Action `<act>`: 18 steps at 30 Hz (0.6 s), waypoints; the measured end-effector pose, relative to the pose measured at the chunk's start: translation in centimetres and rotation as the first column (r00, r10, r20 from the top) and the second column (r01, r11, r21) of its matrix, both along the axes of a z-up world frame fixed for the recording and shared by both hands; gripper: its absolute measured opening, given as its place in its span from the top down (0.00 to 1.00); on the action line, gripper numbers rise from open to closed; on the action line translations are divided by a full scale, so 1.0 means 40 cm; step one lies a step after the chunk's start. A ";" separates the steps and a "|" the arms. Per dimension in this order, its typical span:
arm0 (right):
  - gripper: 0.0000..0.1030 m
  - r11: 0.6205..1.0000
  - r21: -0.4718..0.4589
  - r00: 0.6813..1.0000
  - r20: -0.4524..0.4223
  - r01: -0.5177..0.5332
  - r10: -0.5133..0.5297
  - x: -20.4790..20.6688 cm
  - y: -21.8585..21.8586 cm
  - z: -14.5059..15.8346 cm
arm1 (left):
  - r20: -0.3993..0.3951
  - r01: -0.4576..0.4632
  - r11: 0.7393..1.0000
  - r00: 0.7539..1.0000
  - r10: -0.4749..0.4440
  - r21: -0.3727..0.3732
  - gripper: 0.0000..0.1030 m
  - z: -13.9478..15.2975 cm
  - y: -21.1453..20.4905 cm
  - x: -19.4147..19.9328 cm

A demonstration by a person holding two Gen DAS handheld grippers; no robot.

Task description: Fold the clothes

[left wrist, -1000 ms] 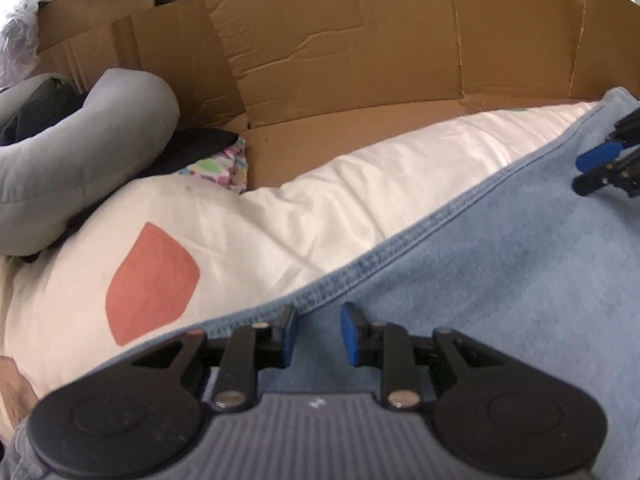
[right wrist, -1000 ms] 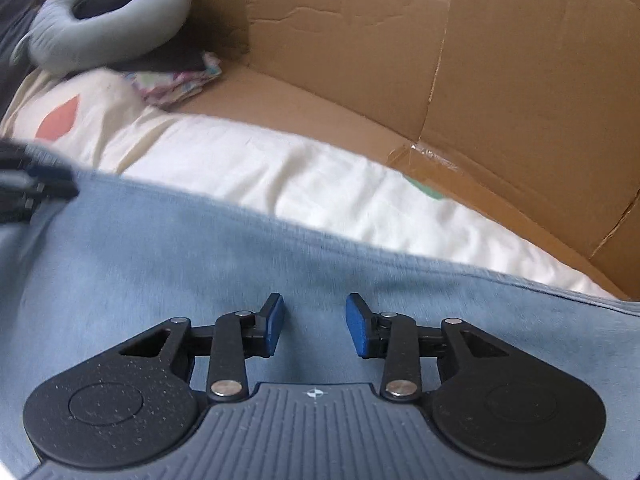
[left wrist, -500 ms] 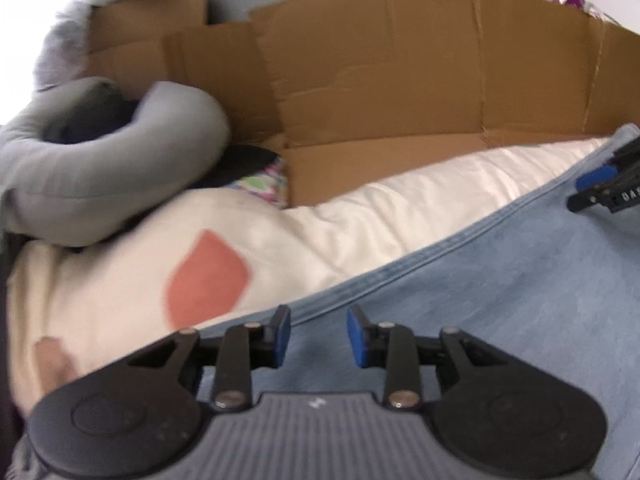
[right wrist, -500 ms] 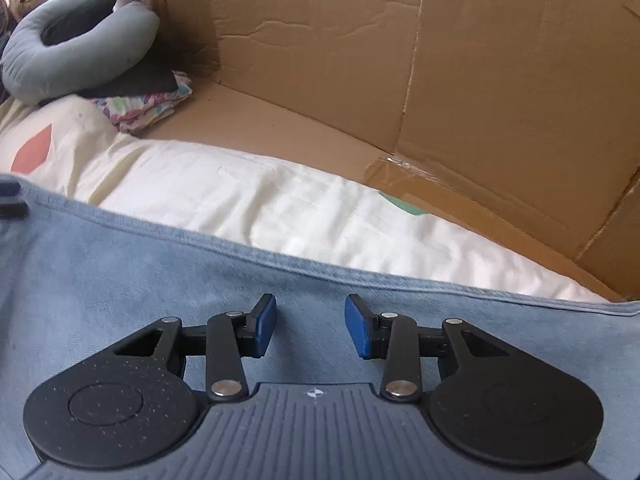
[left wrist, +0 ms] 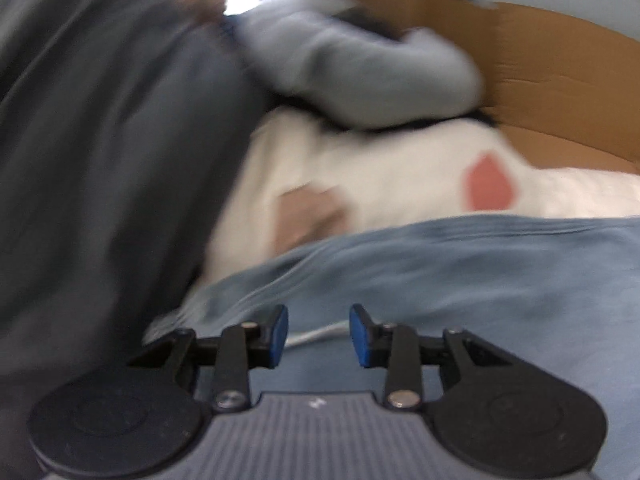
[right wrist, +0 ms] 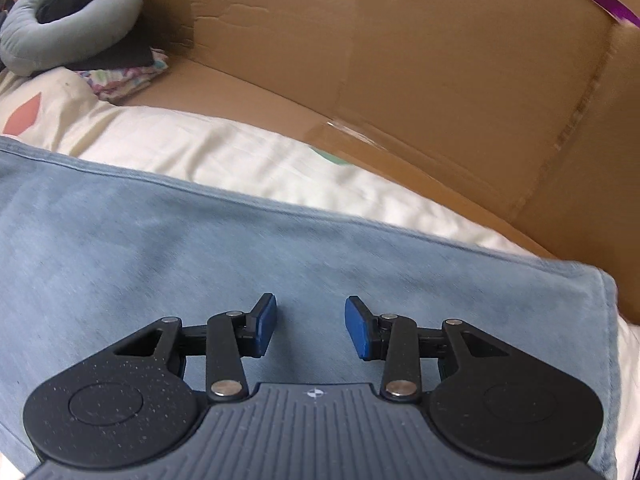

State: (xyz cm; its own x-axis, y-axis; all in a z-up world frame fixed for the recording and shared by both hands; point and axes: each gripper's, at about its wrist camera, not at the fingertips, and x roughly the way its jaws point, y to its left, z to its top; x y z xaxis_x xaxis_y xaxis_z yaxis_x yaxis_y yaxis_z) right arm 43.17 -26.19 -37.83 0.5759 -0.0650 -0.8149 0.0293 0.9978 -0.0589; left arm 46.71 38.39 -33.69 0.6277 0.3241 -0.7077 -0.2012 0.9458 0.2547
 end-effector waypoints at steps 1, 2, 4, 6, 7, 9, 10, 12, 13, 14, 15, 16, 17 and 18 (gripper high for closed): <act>0.57 1.000 -0.001 1.000 -0.002 0.007 -0.007 -0.008 -0.009 -0.001 | -0.006 -0.029 1.000 1.000 0.029 -0.005 0.65 -0.006 0.027 -0.008; 0.57 1.000 -0.004 1.000 -0.002 0.011 -0.011 -0.017 -0.016 0.000 | -0.012 -0.058 0.998 0.998 0.058 -0.003 0.66 -0.014 0.051 -0.015; 0.57 1.000 -0.008 1.000 -0.004 0.019 -0.019 -0.034 -0.030 0.001 | -0.018 -0.105 0.994 0.994 0.105 -0.021 0.69 -0.025 0.093 -0.024; 0.57 1.000 -0.024 1.000 0.001 0.014 -0.014 -0.054 -0.040 0.003 | -0.022 -0.139 0.989 0.990 0.138 -0.050 0.72 -0.035 0.127 -0.028; 0.56 0.999 -0.030 1.000 0.003 0.016 -0.015 -0.065 -0.047 0.003 | -0.026 -0.140 0.989 0.990 0.138 -0.053 0.75 -0.041 0.132 -0.022; 0.56 0.999 -0.034 1.000 0.001 0.029 -0.029 -0.087 -0.066 -0.002 | -0.032 -0.140 0.988 0.990 0.138 -0.058 0.79 -0.053 0.142 -0.009; 0.56 0.999 -0.034 0.999 -0.001 0.037 -0.037 -0.097 -0.077 -0.006 | -0.034 -0.140 0.988 0.990 0.138 -0.059 0.80 -0.060 0.144 -0.001; 0.55 0.998 -0.041 0.999 0.003 0.042 -0.042 -0.113 -0.095 -0.010 | -0.039 -0.150 0.987 0.988 0.148 -0.060 0.81 -0.074 0.150 0.014; 0.55 0.998 -0.044 0.999 0.005 0.045 -0.045 -0.121 -0.104 -0.012 | -0.042 -0.159 0.986 0.987 0.157 -0.057 0.85 -0.079 0.155 0.021; 0.54 0.998 -0.048 0.999 0.007 0.050 -0.049 -0.129 -0.114 -0.013 | -0.046 -0.168 0.984 0.985 0.166 -0.053 0.89 -0.084 0.161 0.027; 0.54 0.997 -0.053 0.998 0.008 0.058 -0.058 -0.135 -0.125 -0.013 | -0.049 -0.177 0.983 0.983 0.175 -0.053 0.91 -0.088 0.167 0.033; 0.54 0.996 -0.058 0.998 0.009 0.067 -0.067 -0.142 -0.136 -0.013 | -0.051 -0.186 0.981 0.982 0.183 -0.059 0.93 -0.089 0.176 0.037; 0.54 0.994 -0.061 0.996 0.008 0.087 -0.086 -0.149 -0.153 -0.014 | -0.054 -0.192 0.980 0.980 0.189 -0.056 0.97 -0.091 0.184 0.043; 0.54 0.992 -0.063 0.994 0.006 0.106 -0.106 -0.157 -0.169 -0.014 | -0.060 -0.197 0.979 0.979 0.195 -0.044 0.97 -0.093 0.190 0.049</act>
State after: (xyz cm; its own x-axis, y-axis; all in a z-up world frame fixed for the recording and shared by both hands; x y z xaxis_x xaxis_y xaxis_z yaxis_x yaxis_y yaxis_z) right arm 36.91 -32.95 -38.39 0.5655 -0.1770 -0.8055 0.1352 0.9834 -0.1212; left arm 48.66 45.99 -37.40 0.5152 0.4004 -0.7578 -0.3709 0.9013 0.2240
